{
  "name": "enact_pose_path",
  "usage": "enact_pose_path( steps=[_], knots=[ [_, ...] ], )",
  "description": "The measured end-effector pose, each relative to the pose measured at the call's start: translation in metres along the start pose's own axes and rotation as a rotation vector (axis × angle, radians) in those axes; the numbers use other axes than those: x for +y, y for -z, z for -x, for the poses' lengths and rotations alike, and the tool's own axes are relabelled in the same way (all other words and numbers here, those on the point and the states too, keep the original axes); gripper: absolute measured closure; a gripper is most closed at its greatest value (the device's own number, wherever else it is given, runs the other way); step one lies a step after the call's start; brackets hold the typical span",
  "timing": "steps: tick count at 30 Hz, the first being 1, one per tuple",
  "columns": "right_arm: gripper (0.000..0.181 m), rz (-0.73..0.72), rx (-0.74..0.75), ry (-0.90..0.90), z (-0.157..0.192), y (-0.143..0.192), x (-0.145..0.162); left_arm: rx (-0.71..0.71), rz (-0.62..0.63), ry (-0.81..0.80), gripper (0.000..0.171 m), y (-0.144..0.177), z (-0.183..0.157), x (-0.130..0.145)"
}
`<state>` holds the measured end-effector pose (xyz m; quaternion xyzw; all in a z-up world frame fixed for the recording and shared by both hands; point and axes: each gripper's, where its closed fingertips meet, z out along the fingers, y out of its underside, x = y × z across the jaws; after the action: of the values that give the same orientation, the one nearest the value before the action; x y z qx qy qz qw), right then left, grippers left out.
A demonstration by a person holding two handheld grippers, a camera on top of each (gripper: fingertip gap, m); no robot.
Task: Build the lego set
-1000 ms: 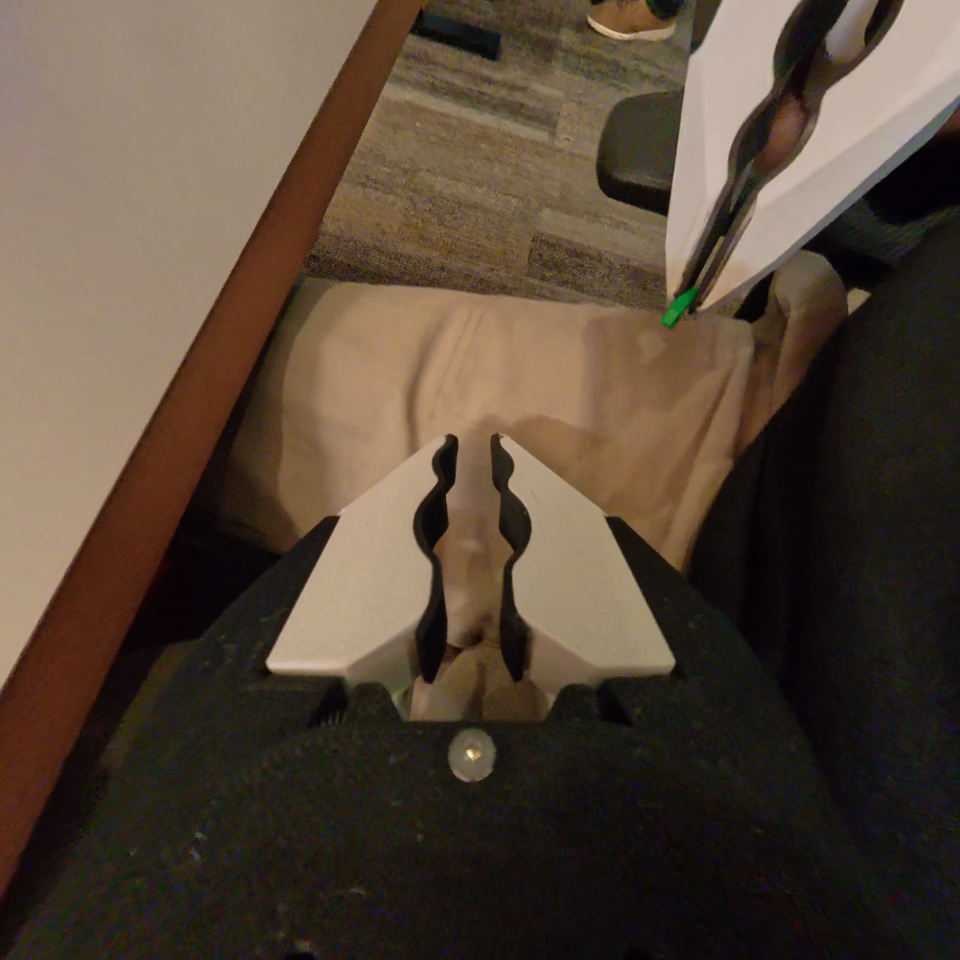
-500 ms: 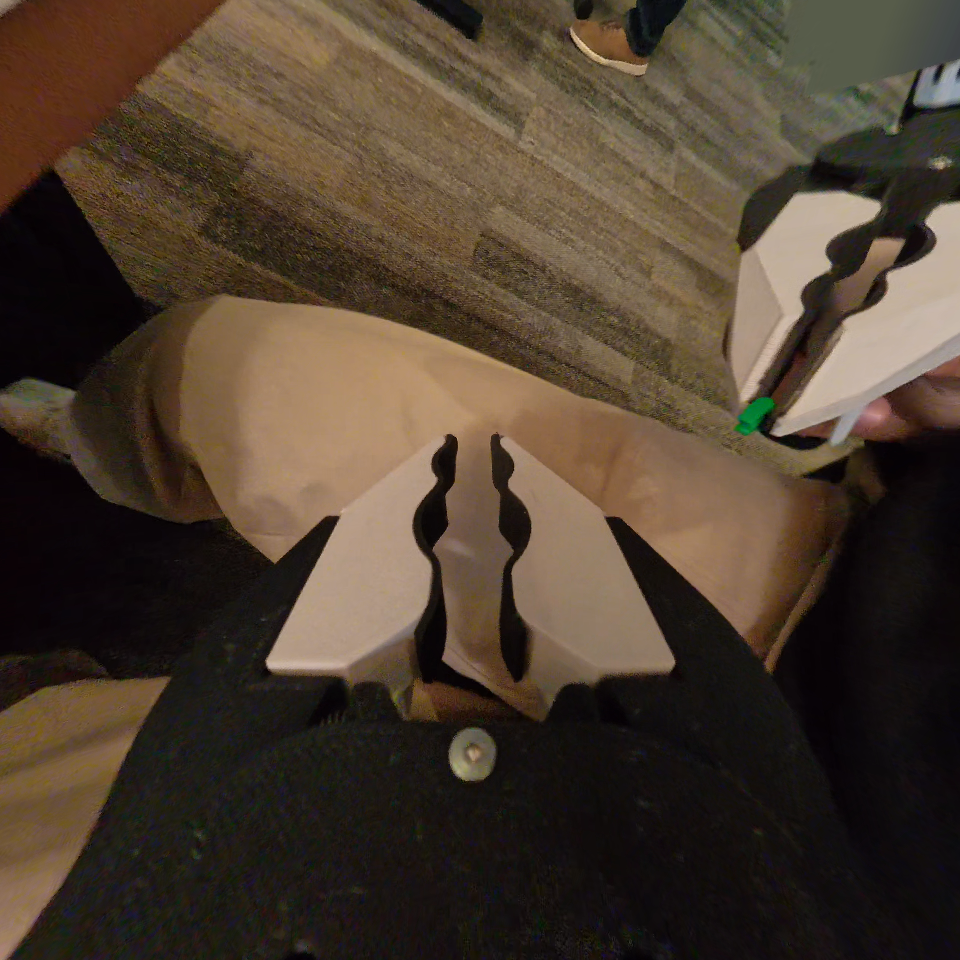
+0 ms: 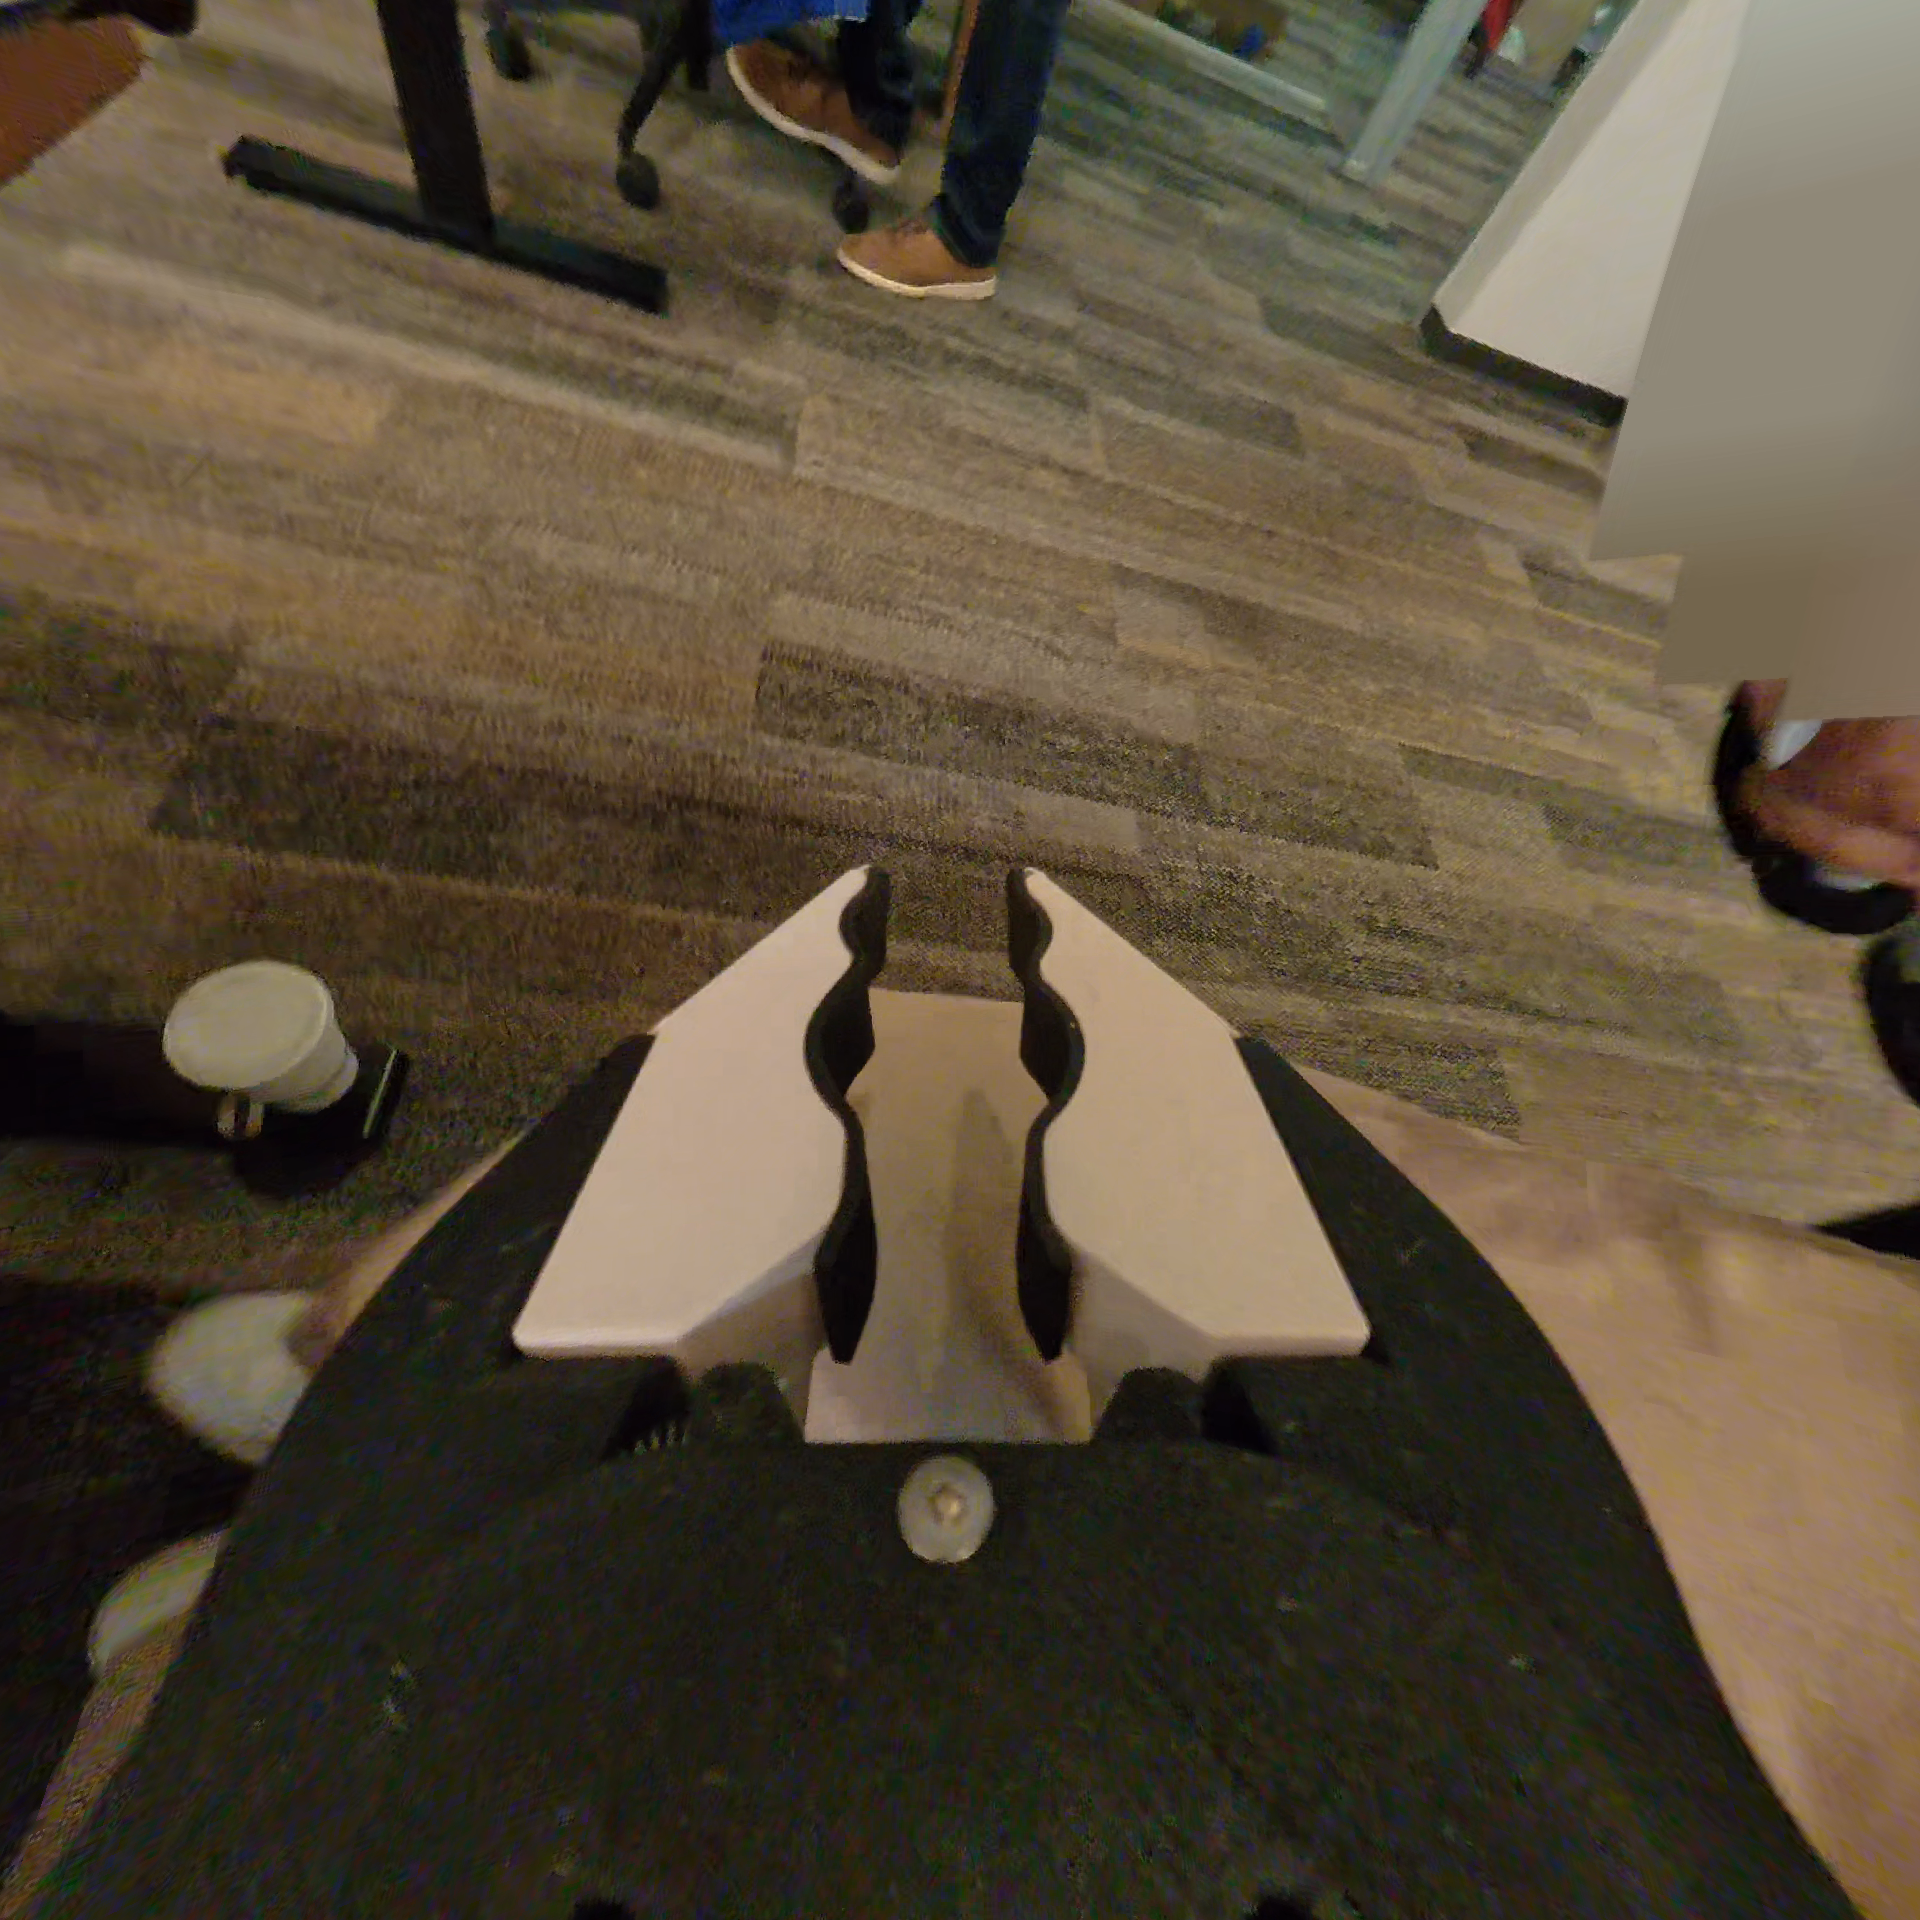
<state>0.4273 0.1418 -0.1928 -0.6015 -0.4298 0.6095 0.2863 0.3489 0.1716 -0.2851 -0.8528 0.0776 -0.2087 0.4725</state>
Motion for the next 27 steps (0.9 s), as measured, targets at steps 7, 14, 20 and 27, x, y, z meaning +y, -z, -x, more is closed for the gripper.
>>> enact_pose_path(
  steps=[7, 14, 20, 27],
  knots=[
    [0.181, -0.046, 0.494, 0.004, -0.104, 0.13, 0.015, 0.1, 0.053, 0.066, 0.146, -0.186, 0.073, 0.032],
    [0.181, -0.162, 0.72, -0.17, -0.14, 0.257, 0.057, 0.101, 0.607, 0.025, 0.137, -0.397, 0.06, 0.311],
    [0.181, -0.177, 0.855, -0.227, -0.17, 0.311, 0.085, 0.161, 0.729, -0.295, 0.137, -0.452, 0.007, 0.45],
    [0.181, -0.109, 0.815, -0.229, -0.193, 0.298, 0.1, 0.149, 0.615, -0.281, 0.114, -0.476, 0.0, 0.475]
  ],
)
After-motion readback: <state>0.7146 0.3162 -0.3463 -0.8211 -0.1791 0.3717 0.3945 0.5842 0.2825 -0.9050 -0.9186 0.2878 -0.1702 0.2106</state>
